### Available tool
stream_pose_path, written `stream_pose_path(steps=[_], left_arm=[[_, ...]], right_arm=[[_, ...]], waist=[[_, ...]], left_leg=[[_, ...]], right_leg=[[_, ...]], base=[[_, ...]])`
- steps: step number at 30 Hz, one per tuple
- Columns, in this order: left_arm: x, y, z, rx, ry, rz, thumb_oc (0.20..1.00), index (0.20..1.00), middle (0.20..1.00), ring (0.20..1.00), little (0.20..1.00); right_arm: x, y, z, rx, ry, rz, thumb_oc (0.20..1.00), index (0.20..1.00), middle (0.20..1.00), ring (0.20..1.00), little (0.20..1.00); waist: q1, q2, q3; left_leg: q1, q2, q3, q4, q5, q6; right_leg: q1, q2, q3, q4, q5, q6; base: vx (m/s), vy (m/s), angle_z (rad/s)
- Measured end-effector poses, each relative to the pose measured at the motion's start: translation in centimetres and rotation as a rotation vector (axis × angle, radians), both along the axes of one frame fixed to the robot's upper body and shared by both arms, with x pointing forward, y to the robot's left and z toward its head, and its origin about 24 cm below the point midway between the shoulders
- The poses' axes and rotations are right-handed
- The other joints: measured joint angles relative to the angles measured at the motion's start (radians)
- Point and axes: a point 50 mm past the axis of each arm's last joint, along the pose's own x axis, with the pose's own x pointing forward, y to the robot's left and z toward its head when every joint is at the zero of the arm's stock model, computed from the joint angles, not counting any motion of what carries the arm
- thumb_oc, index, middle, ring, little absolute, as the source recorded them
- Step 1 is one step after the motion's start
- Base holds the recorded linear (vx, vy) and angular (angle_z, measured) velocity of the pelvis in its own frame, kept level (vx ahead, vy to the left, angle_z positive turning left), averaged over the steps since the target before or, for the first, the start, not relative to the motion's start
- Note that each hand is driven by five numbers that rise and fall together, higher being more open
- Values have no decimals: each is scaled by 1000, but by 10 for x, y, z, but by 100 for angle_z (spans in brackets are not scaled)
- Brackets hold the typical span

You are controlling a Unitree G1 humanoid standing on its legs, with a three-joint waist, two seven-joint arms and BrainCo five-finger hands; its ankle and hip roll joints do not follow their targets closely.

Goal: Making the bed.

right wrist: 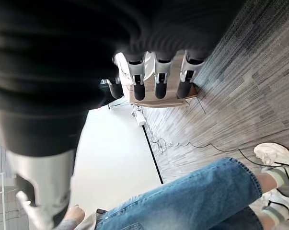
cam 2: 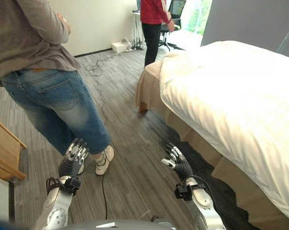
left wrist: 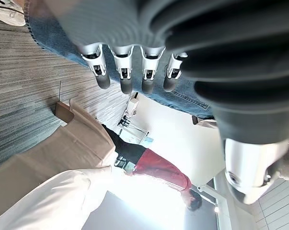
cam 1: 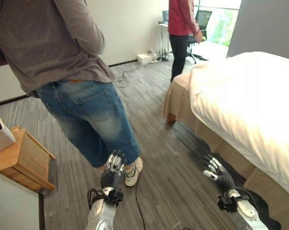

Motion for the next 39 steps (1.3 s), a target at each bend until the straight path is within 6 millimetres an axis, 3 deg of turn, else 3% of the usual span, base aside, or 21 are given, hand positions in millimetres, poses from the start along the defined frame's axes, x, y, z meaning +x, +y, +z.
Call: stream_pose_path(steps=[5,7,11,13,32,33,34,35,36,37,39], left_arm=[[0,0,0,6,2,0,1000,1000,1000,1000,1000],[6,0,3,122,30,-27,1000,1000,1000,1000,1000],[10,1,5,159,30,-25,1000,1000,1000,1000,1000],[12,1,6,160,24,-26,1000,1000,1000,1000,1000],[17,0,10,161,7,-21,1000,1000,1000,1000,1000],[24,1,15,165,-13,-13,1000,1000,1000,1000,1000],[39,2,28,181,-64,-18,1000,1000,1000,1000,1000],[53,1,41,199,-116,-35,1000,1000,1000,1000,1000],[72,-7,59,199,-190,-66,1000,1000,1000,1000,1000],[74,-11,60,182,-197,-77,1000,1000,1000,1000,1000],[76,-21,59,157,-199,-106,1000,1000,1000,1000,1000]], right_arm=[[1,-2,1,26,2,-21,1000,1000,1000,1000,1000],[7,-16,13,-37,-41,-92,1000,1000,1000,1000,1000],[16,-42,31,-99,-115,-181,1000,1000,1000,1000,1000],[15,-46,32,-127,-113,-172,1000,1000,1000,1000,1000],[18,-44,35,-162,-130,-126,1000,1000,1000,1000,1000],[21,-41,36,-150,-136,-125,1000,1000,1000,1000,1000],[28,-33,39,-131,-157,-102,1000,1000,1000,1000,1000],[33,-28,43,-115,-178,-94,1000,1000,1000,1000,1000],[40,-24,49,-110,-209,-85,1000,1000,1000,1000,1000],[44,-23,51,-109,-220,-82,1000,1000,1000,1000,1000],[47,-21,54,-104,-236,-83,1000,1000,1000,1000,1000]], waist=[[-1,-2,-15],[1,-1,-15],[-1,-5,-14],[-1,-6,-13],[0,2,42],[4,-4,59],[13,-33,86],[24,-68,110],[34,-93,160],[35,-85,172],[26,-65,176]], left_leg=[[1,1,4,0,-1,-1],[-4,2,9,0,0,-1],[-6,4,8,0,0,-1],[-11,4,6,0,0,-1],[-14,9,-16,4,2,-9],[-44,18,-19,61,-1,-36],[-127,25,-24,199,-15,-57],[-217,28,-22,339,-14,-59],[-350,61,-31,559,4,-81],[-364,75,-17,563,1,-81],[-353,96,81,400,-2,-96]], right_leg=[[0,-1,0,0,0,0],[-4,-4,-12,0,0,0],[-5,-3,-17,1,0,0],[-8,-3,-20,0,0,0],[24,1,-43,-39,9,0],[13,14,-49,-15,-6,-20],[-38,13,-56,75,-53,-65],[-77,-1,-57,121,-70,-77],[-77,-16,-90,137,-76,-81],[-58,-14,-108,128,-76,-80],[-49,-14,-128,70,-84,-69]], base=[[0,0,0],[0,0,0],[0,0,0],[4,0,2],[-11,-47,3],[-140,-175,20],[-52,-80,34],[49,-5,57],[158,63,58],[234,107,65],[272,102,33]])
